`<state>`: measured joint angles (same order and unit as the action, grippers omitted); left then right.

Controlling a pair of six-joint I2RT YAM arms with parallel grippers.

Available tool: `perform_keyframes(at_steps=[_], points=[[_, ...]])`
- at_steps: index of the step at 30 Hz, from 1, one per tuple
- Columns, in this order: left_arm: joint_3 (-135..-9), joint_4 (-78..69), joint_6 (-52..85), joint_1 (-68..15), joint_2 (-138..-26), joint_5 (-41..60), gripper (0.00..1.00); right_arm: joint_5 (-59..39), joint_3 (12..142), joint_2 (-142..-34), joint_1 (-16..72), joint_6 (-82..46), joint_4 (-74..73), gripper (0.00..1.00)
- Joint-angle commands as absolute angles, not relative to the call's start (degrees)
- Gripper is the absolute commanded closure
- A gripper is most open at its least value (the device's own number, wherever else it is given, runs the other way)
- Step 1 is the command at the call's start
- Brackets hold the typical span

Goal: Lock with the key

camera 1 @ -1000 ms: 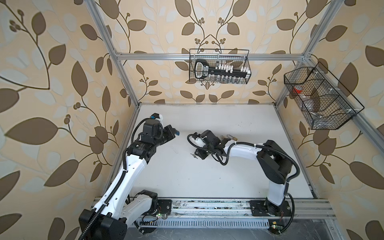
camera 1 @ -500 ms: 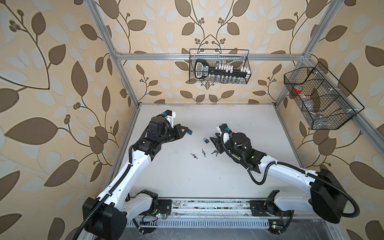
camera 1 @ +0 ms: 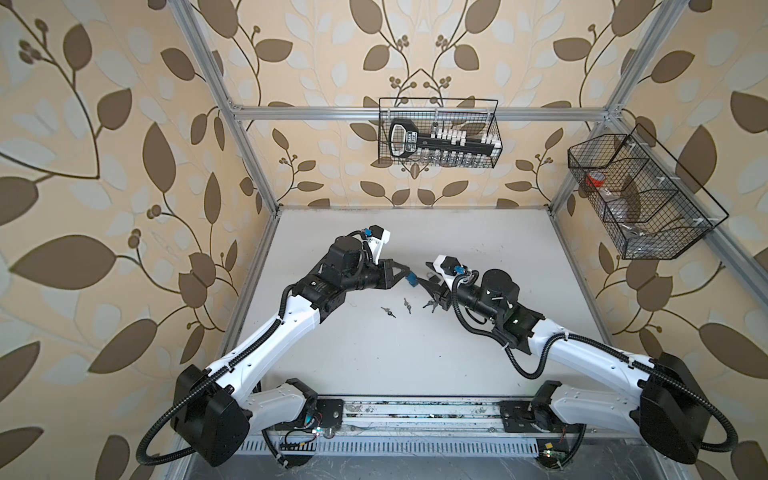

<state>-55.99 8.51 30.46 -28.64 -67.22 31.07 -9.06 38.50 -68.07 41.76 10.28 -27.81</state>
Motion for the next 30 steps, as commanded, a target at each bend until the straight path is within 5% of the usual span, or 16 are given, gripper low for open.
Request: perform_keyframes(at_steps=[1,30], points=[[-59.5,5.3,28.6,-29.6,-67.1,32.8,1.00,-10.1,40.8,-69.6,42.7,14.1,-25.8,0.52],[-59.0,5.1,28.4,-30.5,-67.1,31.6,1.00,-7.4,43.3,-72.7,44.6,12.5,-27.6,0.56]])
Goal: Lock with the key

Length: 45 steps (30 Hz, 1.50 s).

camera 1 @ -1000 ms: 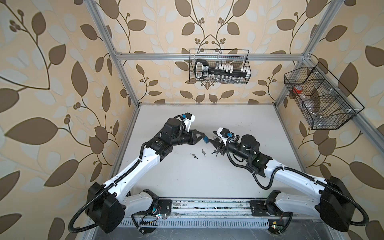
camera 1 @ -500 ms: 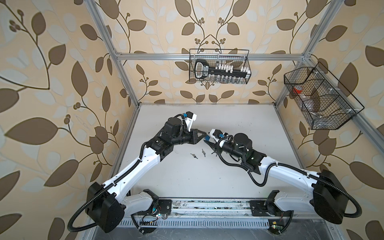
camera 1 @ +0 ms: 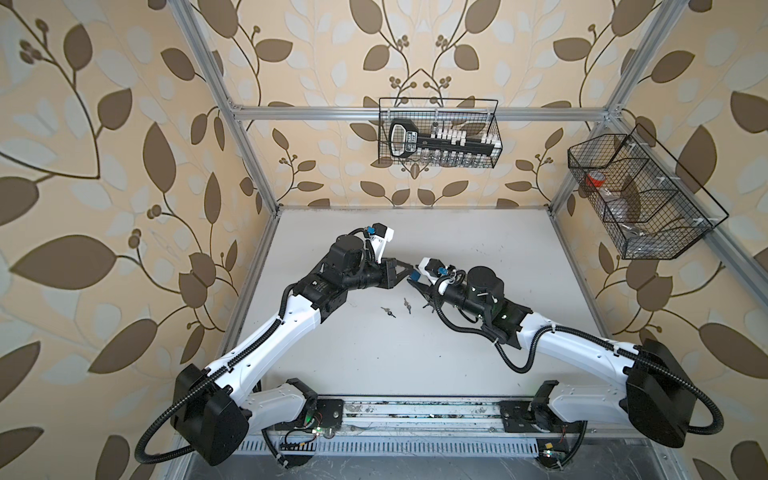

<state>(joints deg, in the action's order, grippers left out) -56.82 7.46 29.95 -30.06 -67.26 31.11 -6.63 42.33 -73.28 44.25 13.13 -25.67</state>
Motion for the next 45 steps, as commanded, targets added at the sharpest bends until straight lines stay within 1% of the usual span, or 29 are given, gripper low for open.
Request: perform_keyframes(at_steps=[1,5,16,19,24,27,29,30,32,33,36,39,41,42,43,45], points=[[-59.1,5.2,28.3,-30.4,-67.1,31.6,1.00,-7.4,43.2,-72.5,44.6,12.4,-27.8,0.55],[-59.2,5.2,28.4,-30.5,-67.3,31.6,1.00,-7.4,42.9,-72.4,44.6,12.1,-28.1,0.55],[-59.5,5.6,28.1,-30.5,-67.1,31.1,1.00,-8.2,43.3,-72.8,44.6,11.4,-27.7,0.65],[-59.4,5.8,28.1,-30.5,-67.1,30.8,1.00,-8.2,43.3,-72.7,44.6,11.2,-27.5,0.70],[-59.7,6.2,28.2,-30.5,-67.1,29.6,1.00,-7.8,43.4,-72.9,44.6,9.9,-26.0,0.82],[-60.4,7.2,27.9,-30.5,-67.1,28.2,1.00,-7.4,43.3,-73.3,44.6,8.6,-24.8,0.87],[-60.6,8.5,27.8,-30.4,-66.4,25.6,0.92,-7.2,42.8,-73.5,44.6,7.6,-24.2,0.90],[-60.4,9.2,27.6,-30.4,-65.7,23.8,0.86,-6.8,42.6,-73.6,44.6,7.1,-24.1,0.91],[-59.9,10.7,27.1,-30.3,-64.0,19.5,0.68,-6.0,42.2,-74.2,44.4,5.8,-23.5,0.92],[-59.4,11.7,27.1,-30.2,-63.0,16.5,0.61,-5.8,42.3,-74.9,44.2,5.0,-22.7,0.93],[-59.0,16.2,27.6,-29.4,-61.4,8.3,0.53,-5.8,44.6,-78.5,43.8,3.3,-17.7,0.95],[-59.2,22.1,28.7,-27.8,-62.0,3.2,0.50,-6.4,49.0,-83.6,43.4,1.7,-11.0,0.95],[-57.9,23.2,30.1,-26.0,-62.0,3.1,0.47,-6.6,51.7,-87.0,43.1,1.2,-7.9,0.95],[-56.6,22.9,30.9,-24.8,-61.7,4.1,0.44,-6.7,53.1,-88.8,43.0,0.9,-6.6,0.96],[-55.3,22.3,31.7,-23.7,-61.4,5.2,0.39,-6.8,54.3,-90.3,42.9,0.7,-5.7,0.96],[-52.4,21.0,33.6,-20.8,-60.7,7.7,0.36,-7.0,57.4,-94.2,42.8,0.2,-3.1,0.96]])
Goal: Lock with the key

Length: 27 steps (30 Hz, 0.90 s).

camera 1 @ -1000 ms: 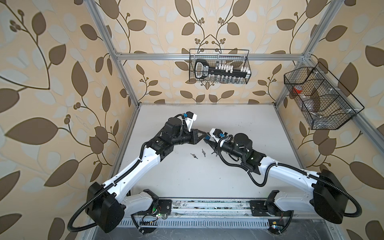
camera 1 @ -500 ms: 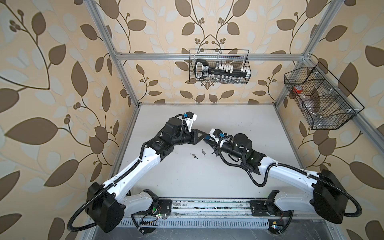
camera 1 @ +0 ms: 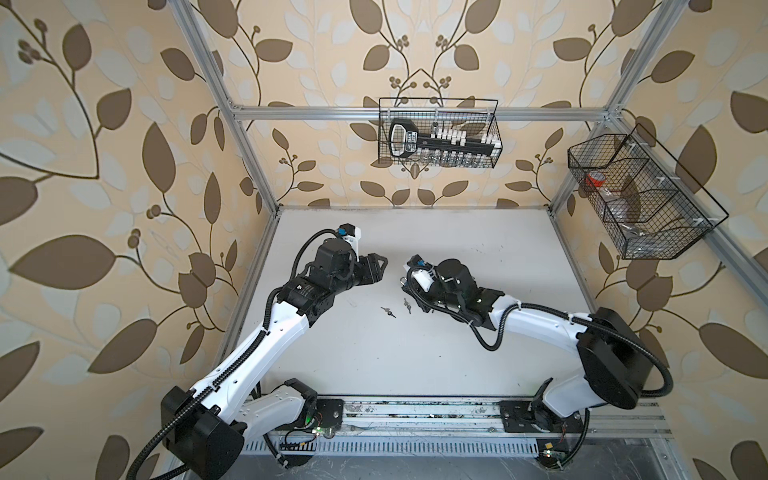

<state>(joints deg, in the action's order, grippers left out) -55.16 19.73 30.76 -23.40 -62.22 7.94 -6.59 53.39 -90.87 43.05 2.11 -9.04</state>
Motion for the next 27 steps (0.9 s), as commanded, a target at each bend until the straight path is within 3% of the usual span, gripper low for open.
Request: perform_keyframes(at_steps=[1,16,27], points=[[-51.3,20.4,34.4,-19.6,-60.4,8.7,0.35,-7.1,58.9,-96.1,42.8,0.1,-1.8,0.96],[-42.1,16.5,39.9,-8.1,-57.3,16.6,0.24,-4.3,84.5,-120.9,42.6,1.0,15.5,0.96],[-40.9,20.0,40.7,-6.3,-53.7,12.2,0.21,-1.6,101.5,-131.8,42.1,2.9,24.7,0.94]])
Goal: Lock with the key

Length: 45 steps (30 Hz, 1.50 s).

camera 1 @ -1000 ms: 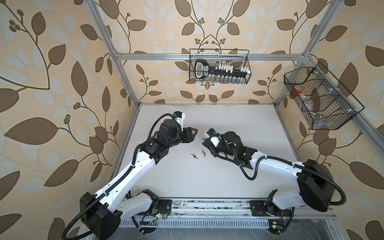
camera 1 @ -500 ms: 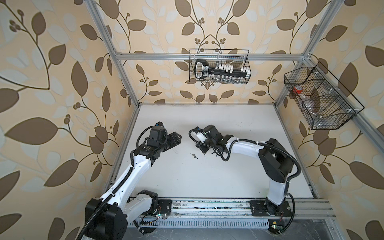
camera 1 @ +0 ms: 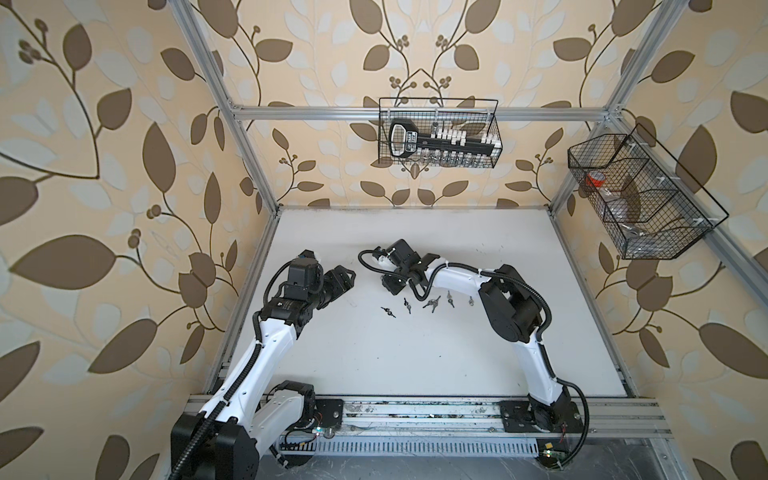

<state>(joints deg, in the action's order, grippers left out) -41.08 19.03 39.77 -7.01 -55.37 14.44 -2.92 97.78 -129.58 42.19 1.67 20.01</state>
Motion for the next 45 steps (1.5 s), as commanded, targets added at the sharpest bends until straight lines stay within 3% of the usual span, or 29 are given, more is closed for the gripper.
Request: perform_keyframes(at_steps=[1,7,18,33,45], points=[[-41.2,21.4,40.8,-6.2,-53.6,10.7,0.20,-1.2,102.6,-132.5,42.1,3.1,25.6,0.94],[-43.0,26.8,40.5,-6.0,-54.0,5.3,0.16,-0.6,105.8,-134.3,42.0,3.1,28.2,0.91],[-43.6,27.1,40.4,-5.8,-54.8,5.6,0.12,-0.6,107.6,-136.0,41.9,2.9,30.5,0.78],[-43.6,26.6,40.3,-5.8,-55.2,6.5,0.12,0.0,105.8,-135.2,41.7,2.0,31.2,0.71],[-43.8,25.7,38.8,-5.8,-55.3,7.9,0.09,-1.6,105.5,-133.8,41.5,1.3,30.7,0.57]])
